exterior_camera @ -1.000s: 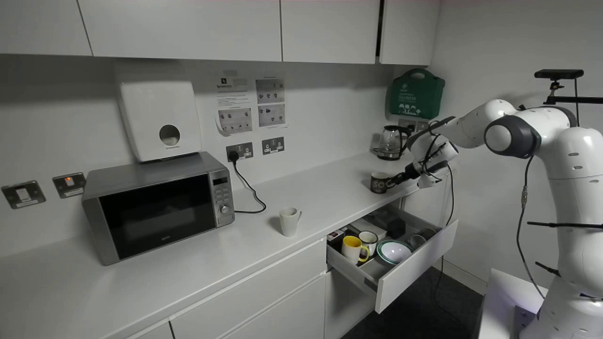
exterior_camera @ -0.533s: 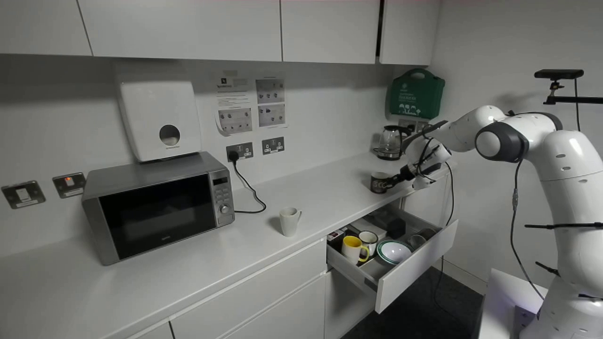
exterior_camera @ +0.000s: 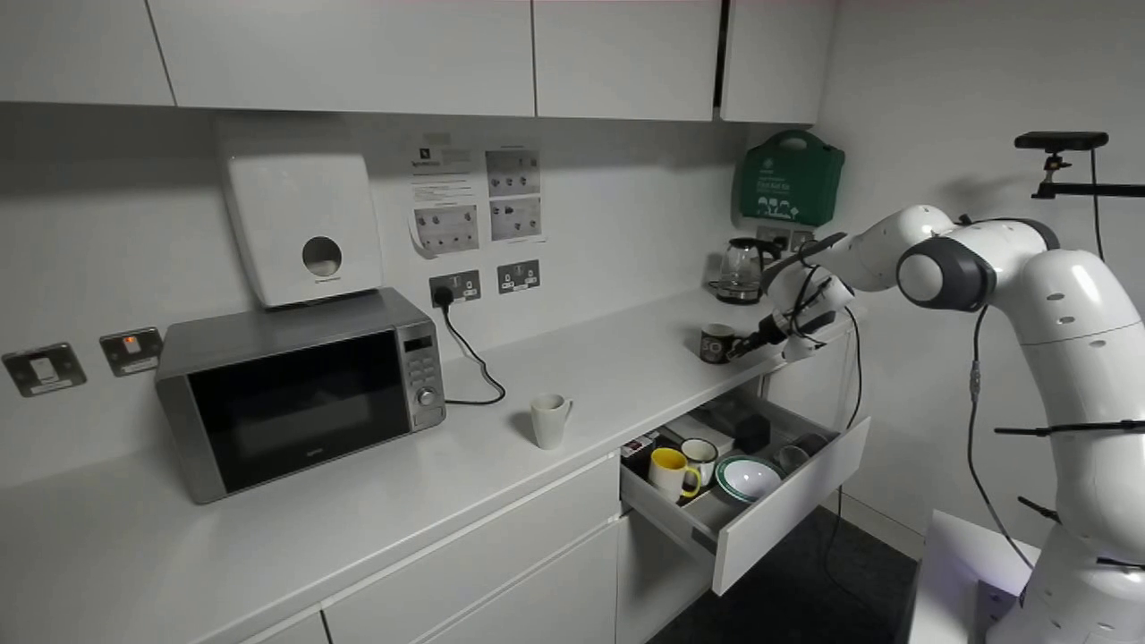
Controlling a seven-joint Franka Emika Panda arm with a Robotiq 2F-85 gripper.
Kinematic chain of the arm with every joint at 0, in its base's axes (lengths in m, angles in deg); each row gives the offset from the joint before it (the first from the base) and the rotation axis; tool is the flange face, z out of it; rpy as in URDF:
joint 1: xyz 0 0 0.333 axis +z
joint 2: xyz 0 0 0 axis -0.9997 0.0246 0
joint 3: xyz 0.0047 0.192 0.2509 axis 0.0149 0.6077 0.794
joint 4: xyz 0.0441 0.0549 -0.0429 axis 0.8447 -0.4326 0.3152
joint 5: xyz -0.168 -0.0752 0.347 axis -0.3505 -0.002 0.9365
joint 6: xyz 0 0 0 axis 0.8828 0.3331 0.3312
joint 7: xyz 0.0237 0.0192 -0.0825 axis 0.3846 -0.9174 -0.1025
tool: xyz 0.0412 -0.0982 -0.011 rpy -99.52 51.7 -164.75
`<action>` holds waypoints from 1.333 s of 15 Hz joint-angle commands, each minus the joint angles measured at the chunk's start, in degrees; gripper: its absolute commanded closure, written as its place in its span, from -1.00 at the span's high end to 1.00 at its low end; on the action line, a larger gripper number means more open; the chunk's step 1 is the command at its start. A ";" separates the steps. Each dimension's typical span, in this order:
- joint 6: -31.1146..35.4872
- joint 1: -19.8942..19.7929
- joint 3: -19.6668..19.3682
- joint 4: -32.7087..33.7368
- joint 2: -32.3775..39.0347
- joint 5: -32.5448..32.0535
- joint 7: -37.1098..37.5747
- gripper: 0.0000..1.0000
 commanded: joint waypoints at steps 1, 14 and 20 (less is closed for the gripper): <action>-0.03 -1.75 1.32 1.31 0.17 -1.94 -0.05 -0.72; 0.41 -1.01 1.70 -4.91 -4.77 3.24 -3.86 -0.89; 0.36 -0.82 1.39 -13.65 -10.97 7.95 -7.48 -0.89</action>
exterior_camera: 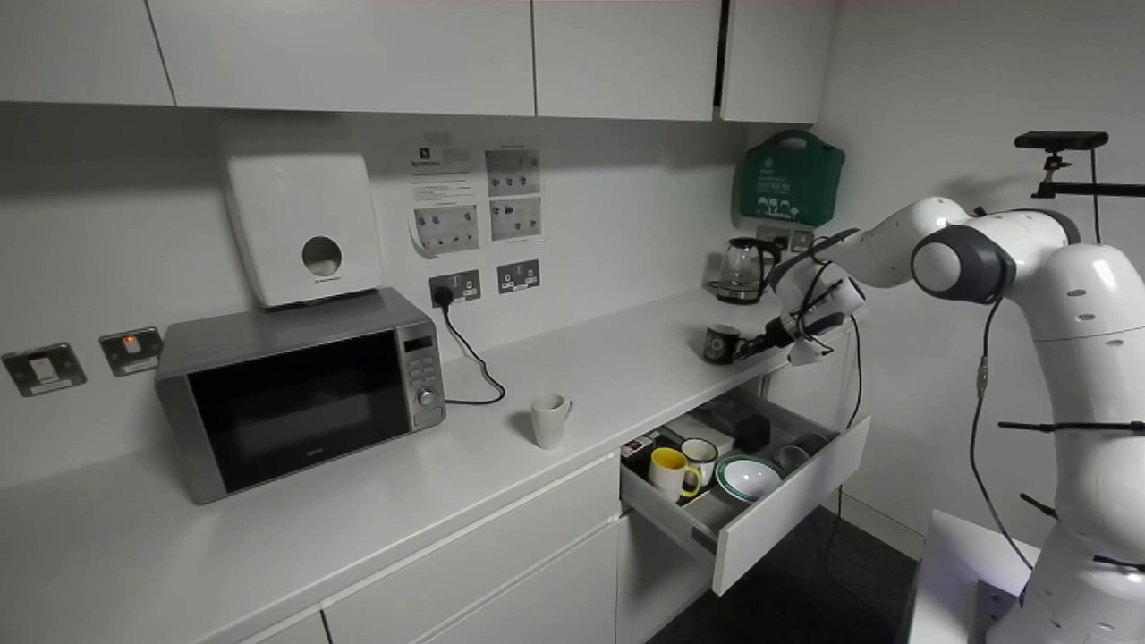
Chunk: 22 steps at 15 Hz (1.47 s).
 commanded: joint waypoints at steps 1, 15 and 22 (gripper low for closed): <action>0.31 -0.30 0.34 -8.79 -7.43 3.67 -5.71 -0.89; -0.91 -1.01 -5.12 -24.79 -25.57 10.23 -13.21 -0.89; -0.90 -0.77 -7.30 -28.63 -29.74 10.11 -13.36 -0.89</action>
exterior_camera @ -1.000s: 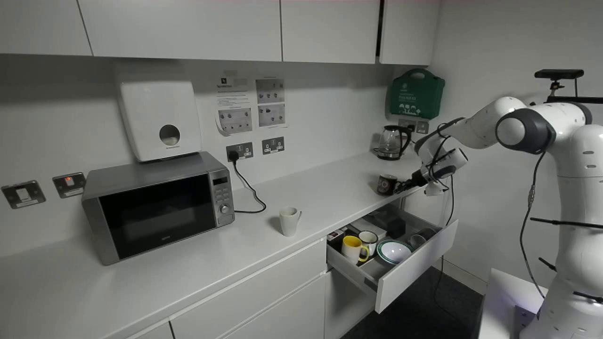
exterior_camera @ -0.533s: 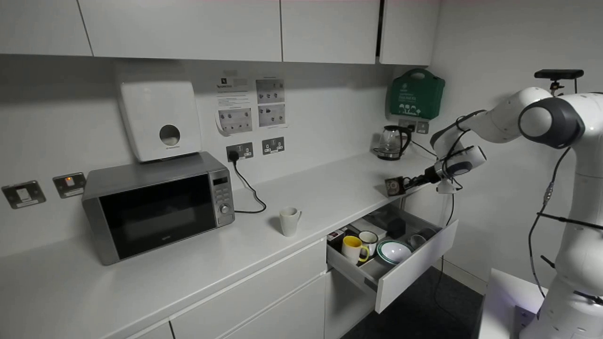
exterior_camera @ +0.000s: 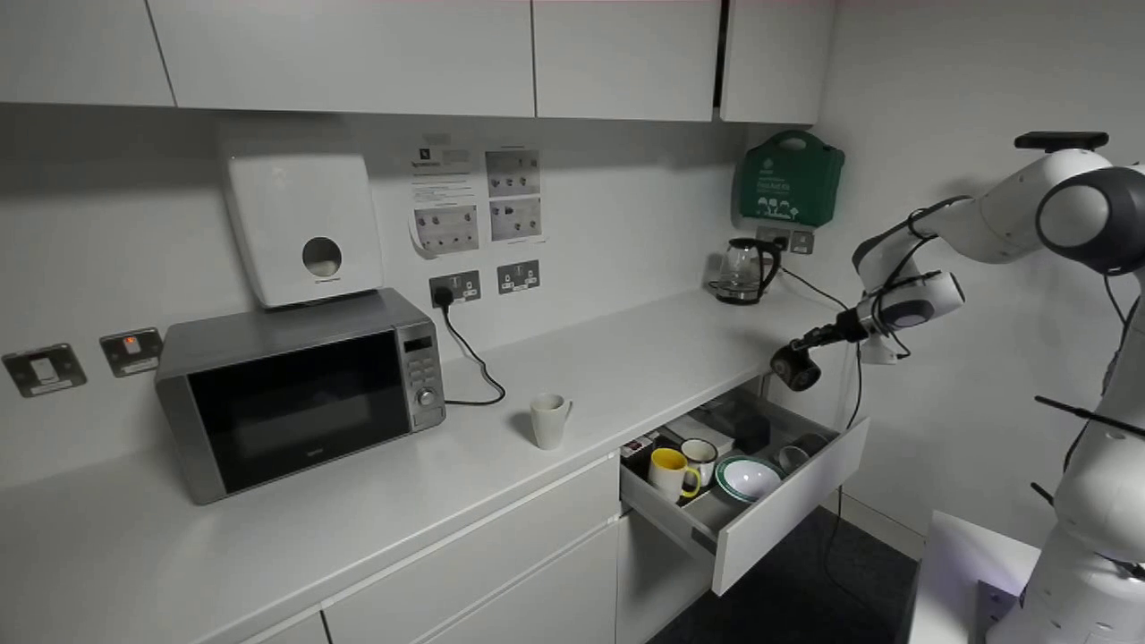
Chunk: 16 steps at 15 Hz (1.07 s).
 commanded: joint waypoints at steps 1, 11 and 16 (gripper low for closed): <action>-0.75 0.06 -0.49 -2.98 -4.39 2.06 -4.06 -0.89; -0.36 2.55 1.74 -8.98 -8.08 5.42 -2.65 -0.89; -0.13 4.13 3.22 -12.83 -10.14 8.15 -0.52 -0.89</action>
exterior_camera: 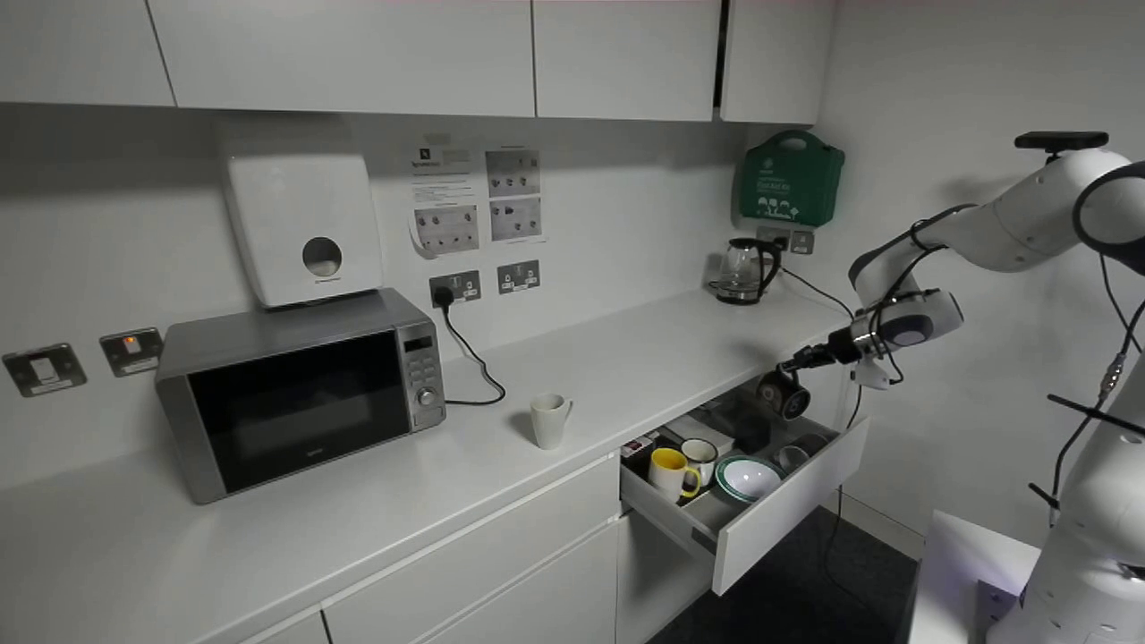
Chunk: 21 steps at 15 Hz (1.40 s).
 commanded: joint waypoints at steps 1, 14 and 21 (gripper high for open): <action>0.11 0.83 0.90 -3.94 -4.81 3.25 -0.34 -0.89; 0.02 3.87 5.48 -4.83 -5.89 12.01 1.84 -0.89; -0.38 3.76 5.99 -4.47 -5.63 12.43 2.18 -0.89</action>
